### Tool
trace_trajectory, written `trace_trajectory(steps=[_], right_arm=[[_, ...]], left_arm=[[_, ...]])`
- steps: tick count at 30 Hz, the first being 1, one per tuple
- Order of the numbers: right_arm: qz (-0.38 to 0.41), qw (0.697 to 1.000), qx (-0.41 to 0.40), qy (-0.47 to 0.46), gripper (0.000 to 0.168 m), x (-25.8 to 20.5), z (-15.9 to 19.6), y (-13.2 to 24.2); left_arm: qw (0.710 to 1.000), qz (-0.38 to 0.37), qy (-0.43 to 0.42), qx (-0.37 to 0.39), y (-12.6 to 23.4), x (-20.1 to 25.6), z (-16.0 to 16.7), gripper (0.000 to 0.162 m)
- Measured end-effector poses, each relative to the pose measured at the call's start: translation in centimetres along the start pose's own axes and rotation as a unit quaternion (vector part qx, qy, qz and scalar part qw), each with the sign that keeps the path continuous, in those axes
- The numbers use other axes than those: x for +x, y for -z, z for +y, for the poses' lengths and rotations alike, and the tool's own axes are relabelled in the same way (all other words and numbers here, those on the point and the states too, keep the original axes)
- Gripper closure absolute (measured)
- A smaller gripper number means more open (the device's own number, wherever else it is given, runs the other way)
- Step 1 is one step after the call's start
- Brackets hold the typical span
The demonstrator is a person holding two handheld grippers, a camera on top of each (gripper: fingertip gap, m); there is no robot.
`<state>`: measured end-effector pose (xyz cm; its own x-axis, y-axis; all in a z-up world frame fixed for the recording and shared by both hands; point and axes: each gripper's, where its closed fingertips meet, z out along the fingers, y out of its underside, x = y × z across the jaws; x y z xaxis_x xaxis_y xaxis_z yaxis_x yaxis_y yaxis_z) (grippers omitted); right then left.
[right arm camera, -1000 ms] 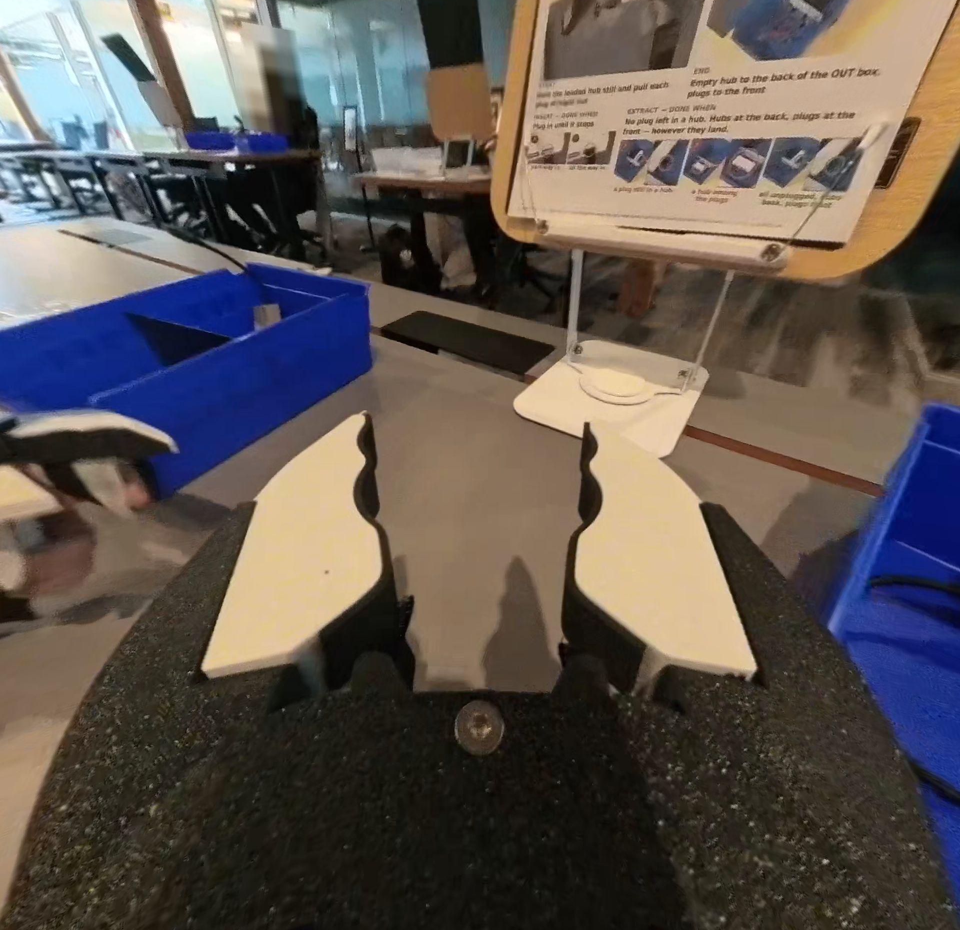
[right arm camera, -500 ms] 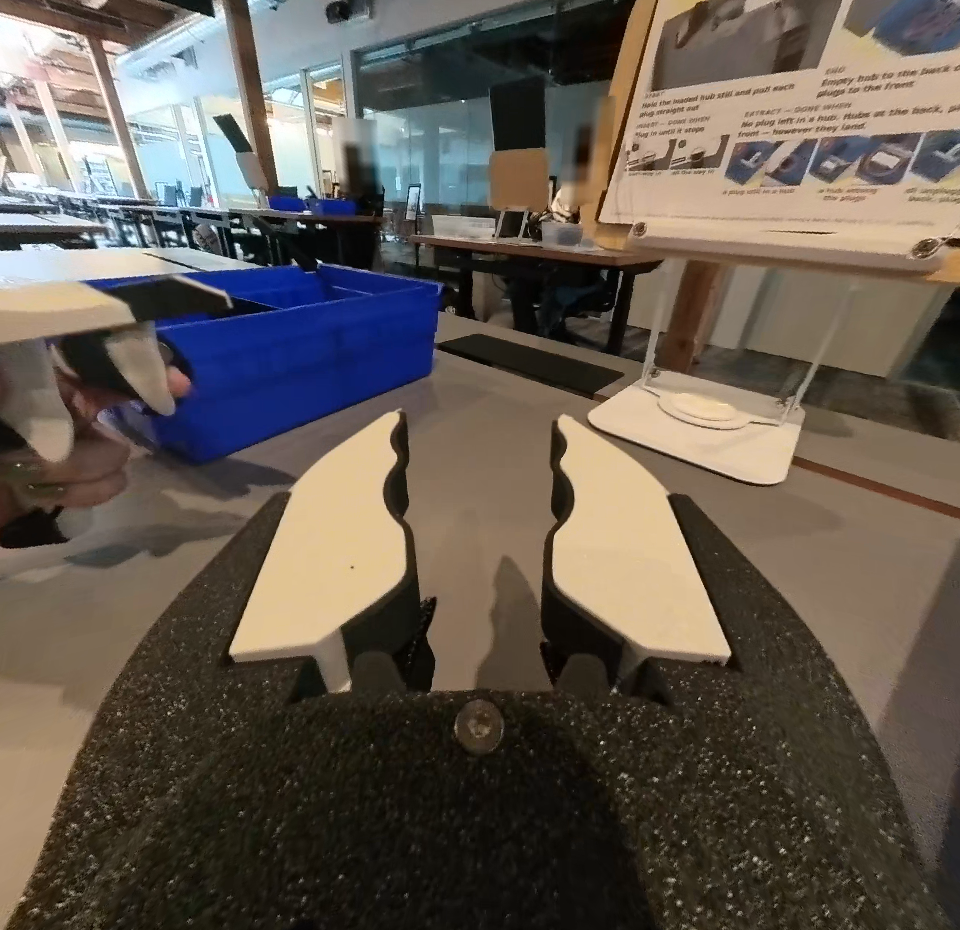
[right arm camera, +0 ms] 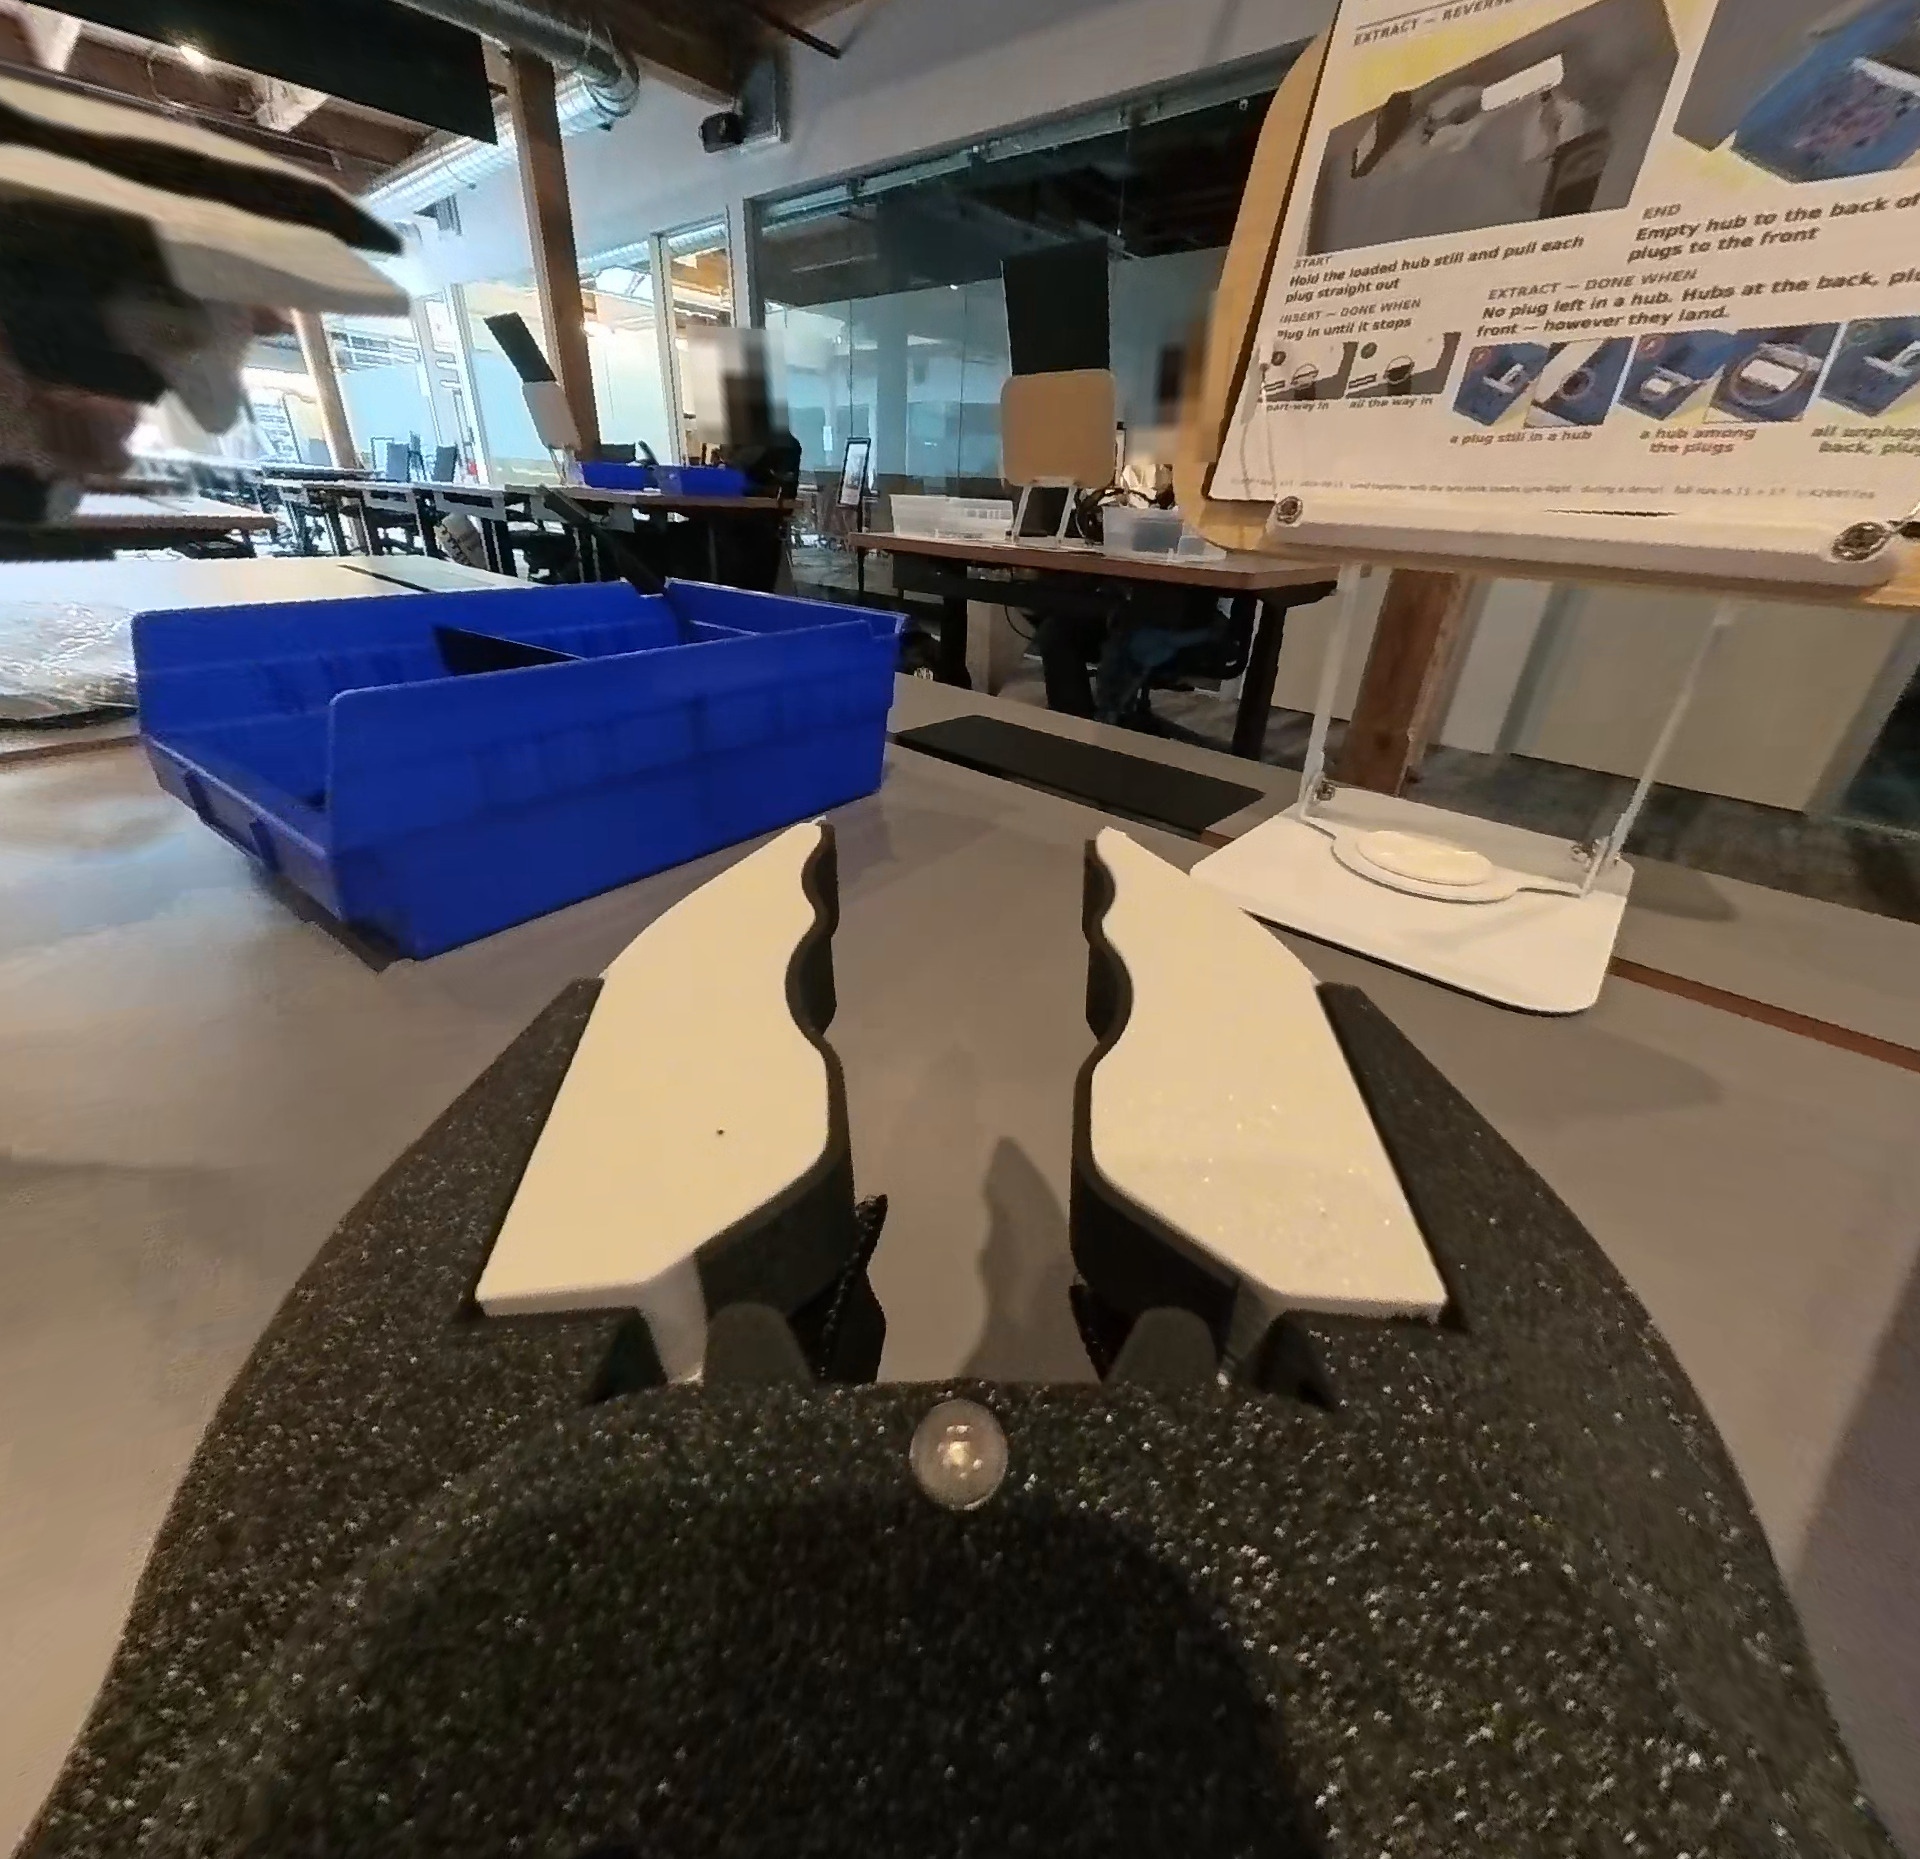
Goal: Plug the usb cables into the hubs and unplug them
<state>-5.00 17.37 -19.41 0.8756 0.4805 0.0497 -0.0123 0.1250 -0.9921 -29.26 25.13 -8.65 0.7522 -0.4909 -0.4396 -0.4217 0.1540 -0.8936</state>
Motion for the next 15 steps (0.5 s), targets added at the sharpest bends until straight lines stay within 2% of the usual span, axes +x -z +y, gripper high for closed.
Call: trace_trajectory(steps=[1,4,7,9,12,13,15], right_arm=[[-0.001,1.000,0.000,-0.001,0.124,0.0,0.0,0.0],[-0.002,1.000,-0.002,-0.004,0.125,0.0,0.1,-0.1],[-0.003,1.000,-0.002,-0.004,0.125,-0.1,0.1,-0.2],[-0.002,1.000,-0.001,-0.005,0.125,0.0,0.1,-0.2],[-0.001,1.000,0.001,-0.010,0.126,0.1,0.0,-0.1],[-0.001,1.000,0.001,-0.013,0.126,0.1,0.0,-0.1],[-0.001,1.000,0.001,-0.019,0.126,0.3,0.0,-0.2]], left_arm=[[0.999,-0.002,-0.025,-0.034,-0.9,-1.7,1.1,0.119],[0.986,0.061,-0.058,-0.142,-3.9,-3.8,5.2,0.121],[0.949,0.087,-0.151,-0.262,-6.5,-5.4,9.6,0.116],[0.896,0.136,-0.291,-0.306,-7.7,-5.4,11.9,0.114],[0.765,0.222,-0.520,-0.309,-8.7,-5.6,14.5,0.119],[0.735,0.247,-0.550,-0.310,-9.0,-5.5,15.2,0.118],[0.716,0.288,-0.543,-0.331,-9.8,-5.2,16.5,0.108]])
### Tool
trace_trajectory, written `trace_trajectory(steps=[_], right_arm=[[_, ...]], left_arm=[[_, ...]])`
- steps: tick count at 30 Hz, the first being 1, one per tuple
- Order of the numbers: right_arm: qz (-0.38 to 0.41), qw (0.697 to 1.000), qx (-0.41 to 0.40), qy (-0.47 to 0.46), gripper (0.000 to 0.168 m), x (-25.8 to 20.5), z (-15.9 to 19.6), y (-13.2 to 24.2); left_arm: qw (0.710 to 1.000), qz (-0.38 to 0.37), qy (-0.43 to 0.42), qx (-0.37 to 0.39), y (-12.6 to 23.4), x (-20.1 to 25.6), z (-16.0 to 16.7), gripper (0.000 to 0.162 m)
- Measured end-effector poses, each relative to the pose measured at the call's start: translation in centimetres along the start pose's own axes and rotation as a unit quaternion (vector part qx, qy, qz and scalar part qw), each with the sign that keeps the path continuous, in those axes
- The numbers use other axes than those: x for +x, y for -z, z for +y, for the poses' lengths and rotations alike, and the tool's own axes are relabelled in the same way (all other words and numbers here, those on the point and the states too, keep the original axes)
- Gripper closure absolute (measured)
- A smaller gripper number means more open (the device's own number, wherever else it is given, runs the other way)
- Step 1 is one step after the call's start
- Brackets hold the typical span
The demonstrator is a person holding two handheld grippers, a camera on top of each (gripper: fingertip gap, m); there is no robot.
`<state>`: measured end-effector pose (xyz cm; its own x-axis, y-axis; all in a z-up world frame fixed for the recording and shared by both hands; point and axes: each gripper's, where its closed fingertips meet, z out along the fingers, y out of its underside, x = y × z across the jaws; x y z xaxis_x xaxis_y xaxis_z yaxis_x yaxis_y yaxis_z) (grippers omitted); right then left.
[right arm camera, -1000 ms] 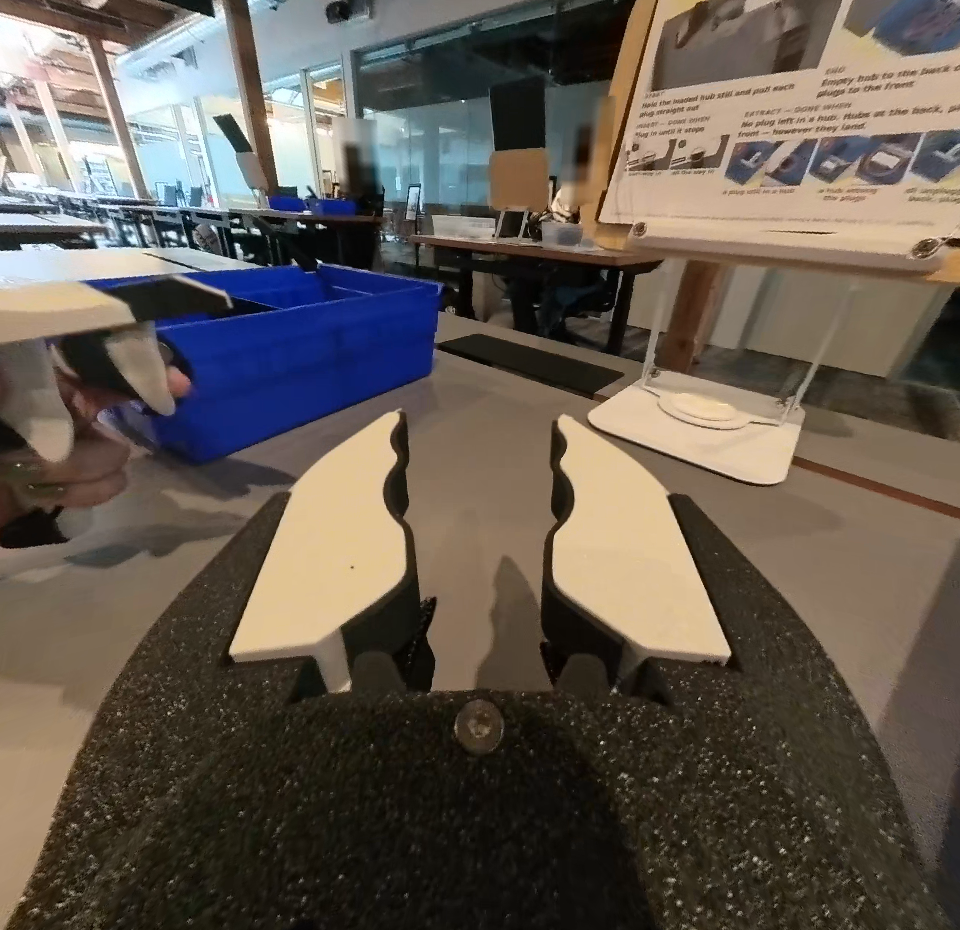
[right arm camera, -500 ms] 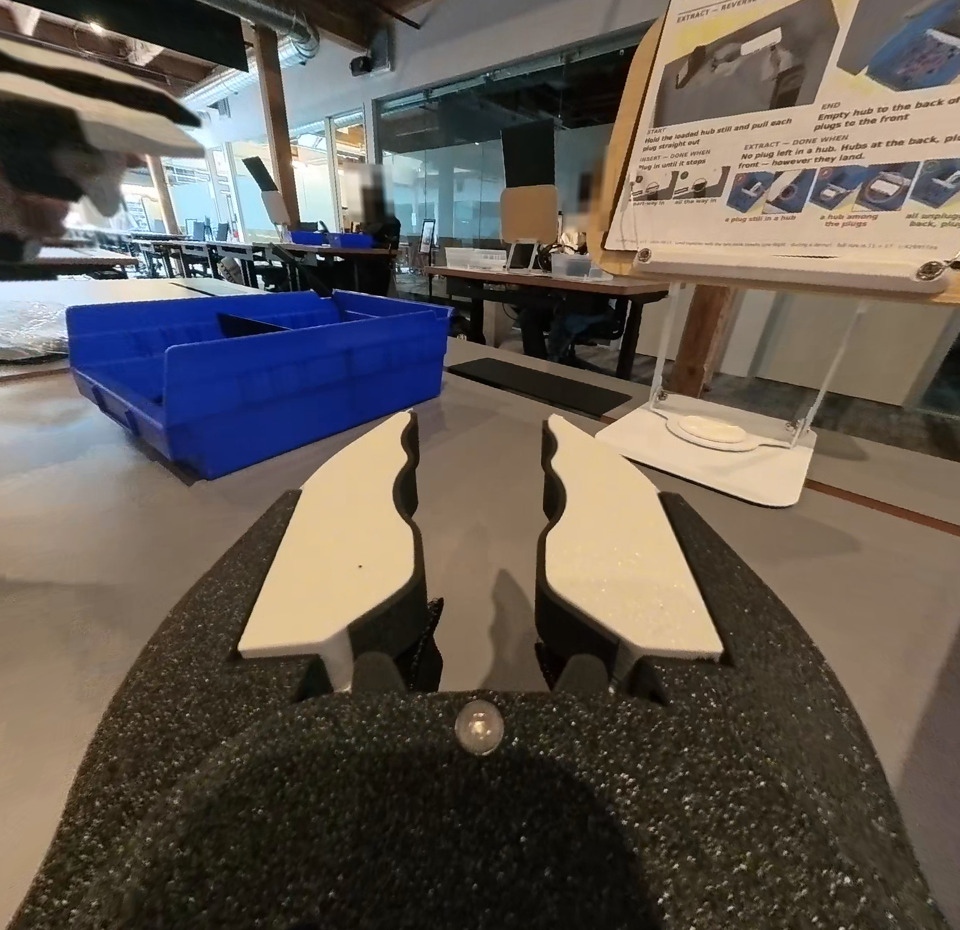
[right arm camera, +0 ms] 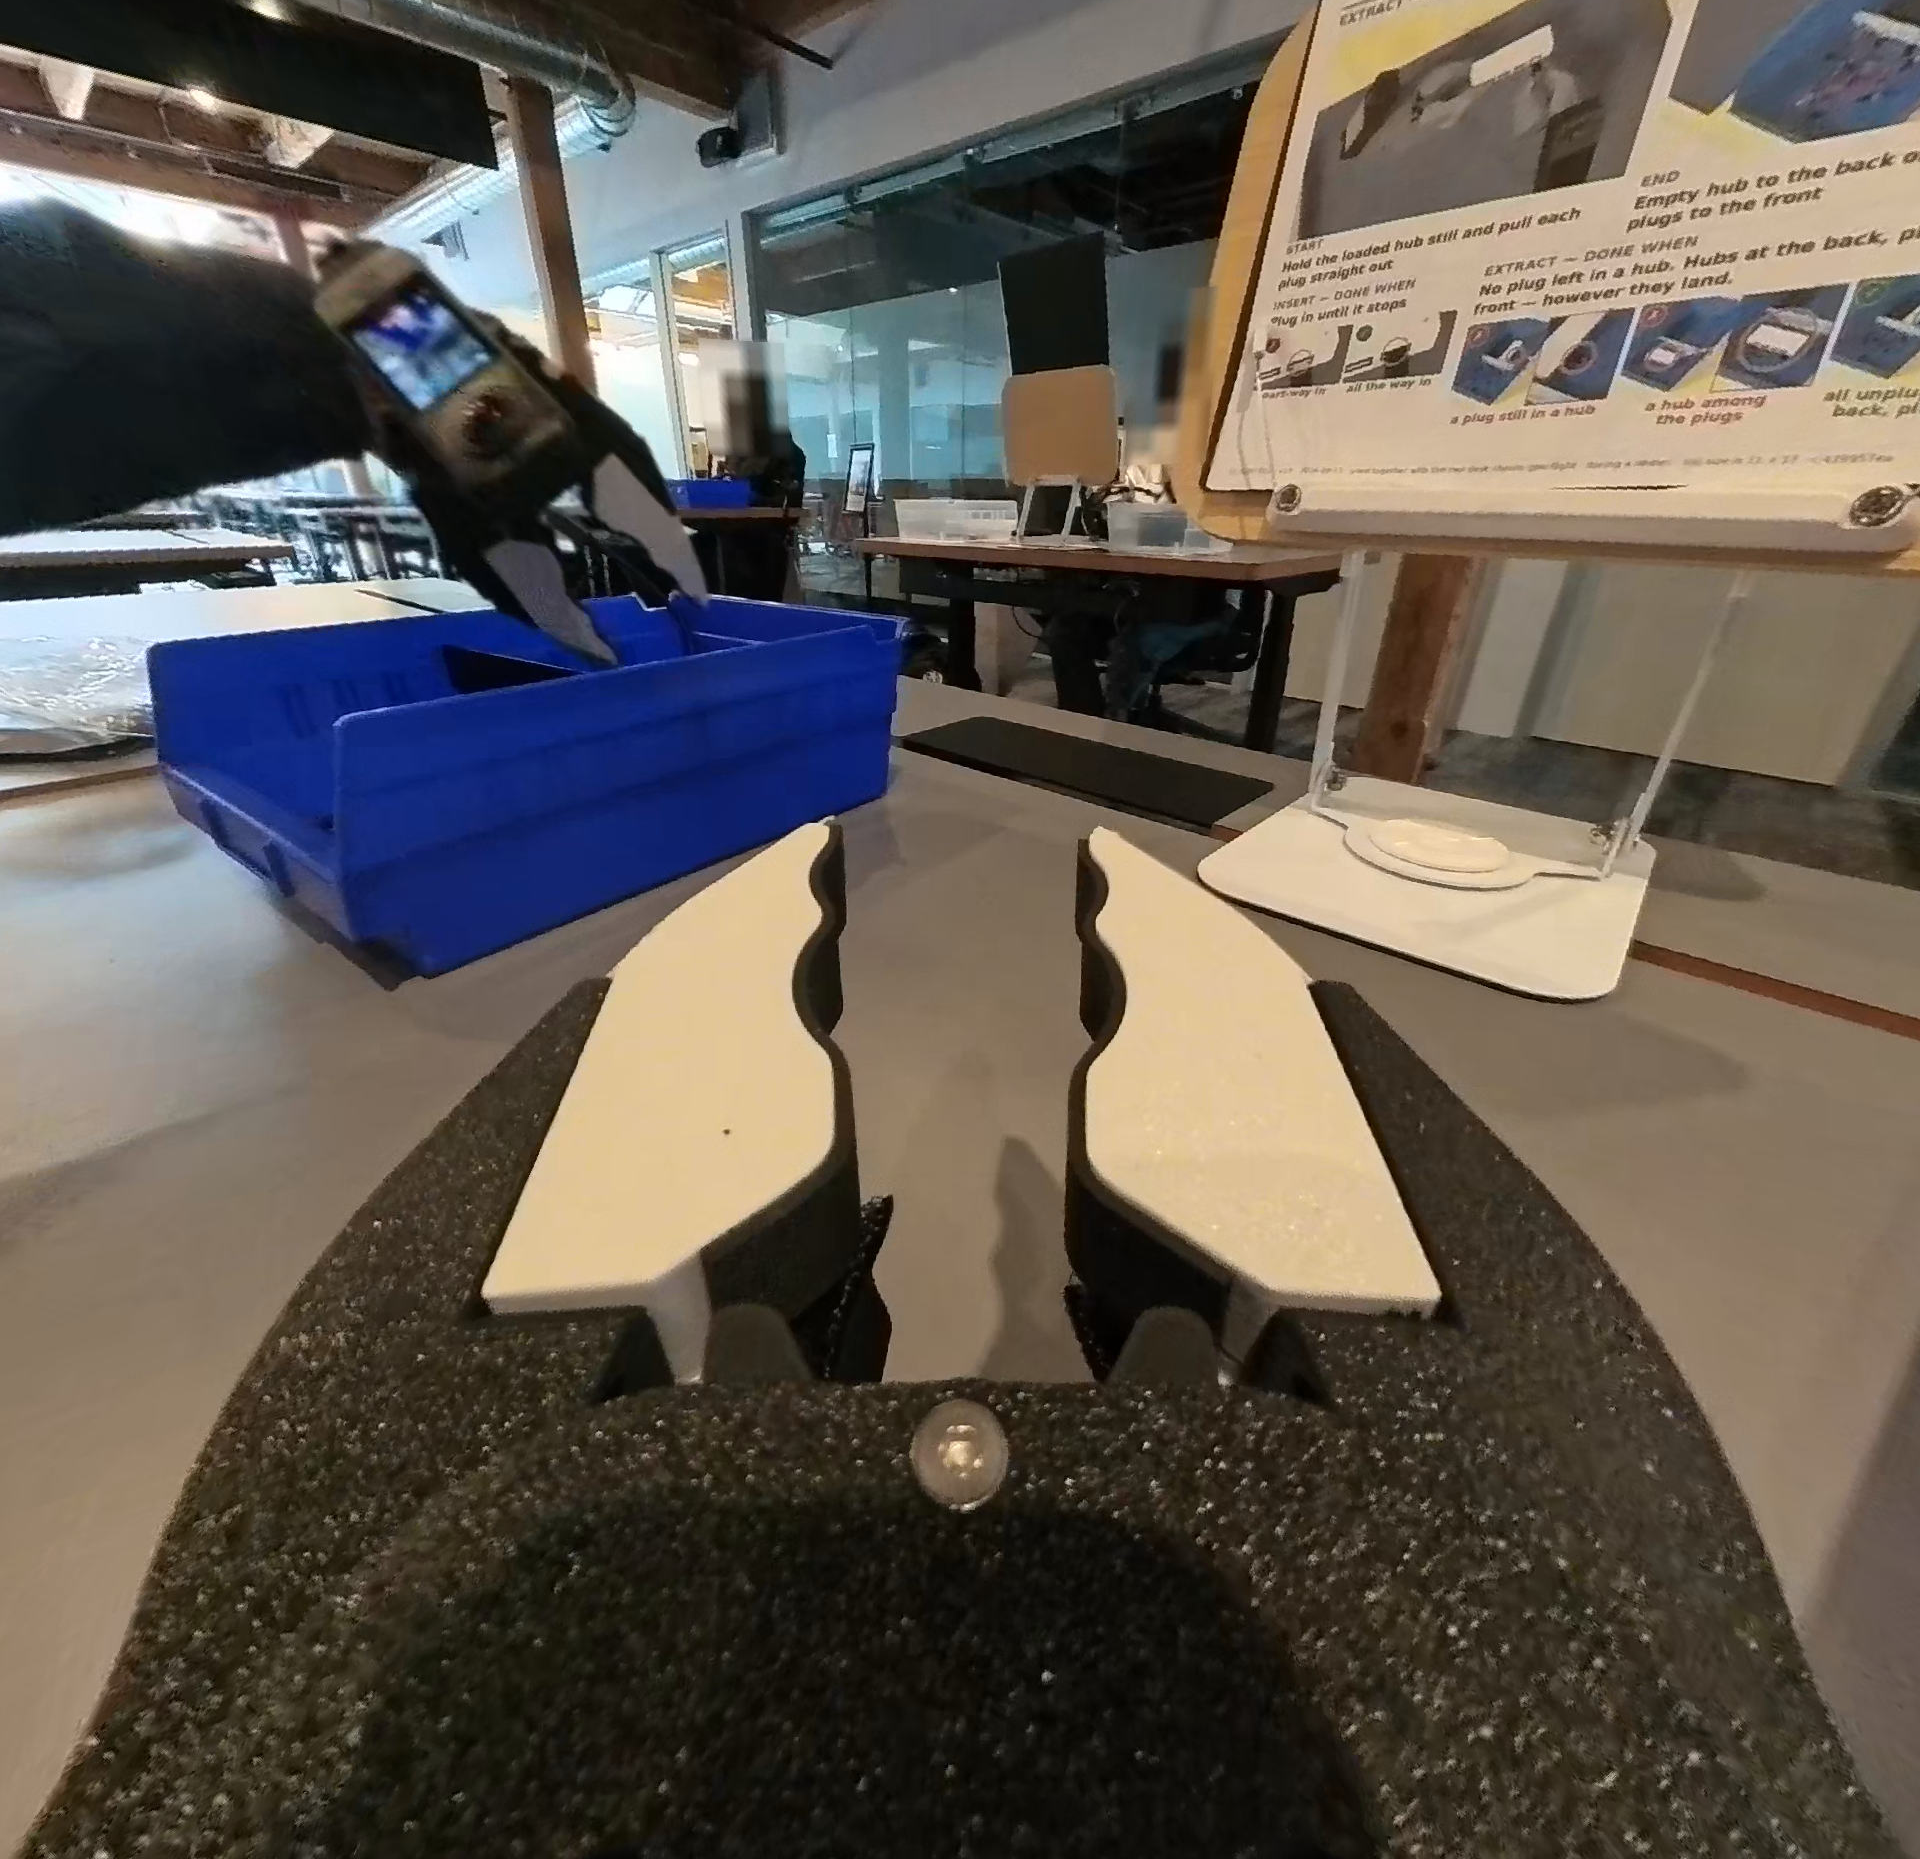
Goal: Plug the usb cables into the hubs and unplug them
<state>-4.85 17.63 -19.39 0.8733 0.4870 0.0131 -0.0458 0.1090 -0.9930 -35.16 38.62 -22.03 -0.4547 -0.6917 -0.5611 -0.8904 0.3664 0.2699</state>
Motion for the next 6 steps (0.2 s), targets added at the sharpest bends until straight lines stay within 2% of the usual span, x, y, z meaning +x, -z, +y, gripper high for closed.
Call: trace_trajectory(steps=[2,6], right_arm=[[0.000,1.000,0.000,-0.007,0.126,0.1,0.0,0.0],[-0.002,1.000,0.002,-0.024,0.128,0.4,0.0,0.0]], left_arm=[[0.999,0.047,0.004,0.013,-1.4,0.3,-0.4,0.104],[0.991,0.122,-0.045,-0.039,-4.0,1.5,1.1,0.098]])
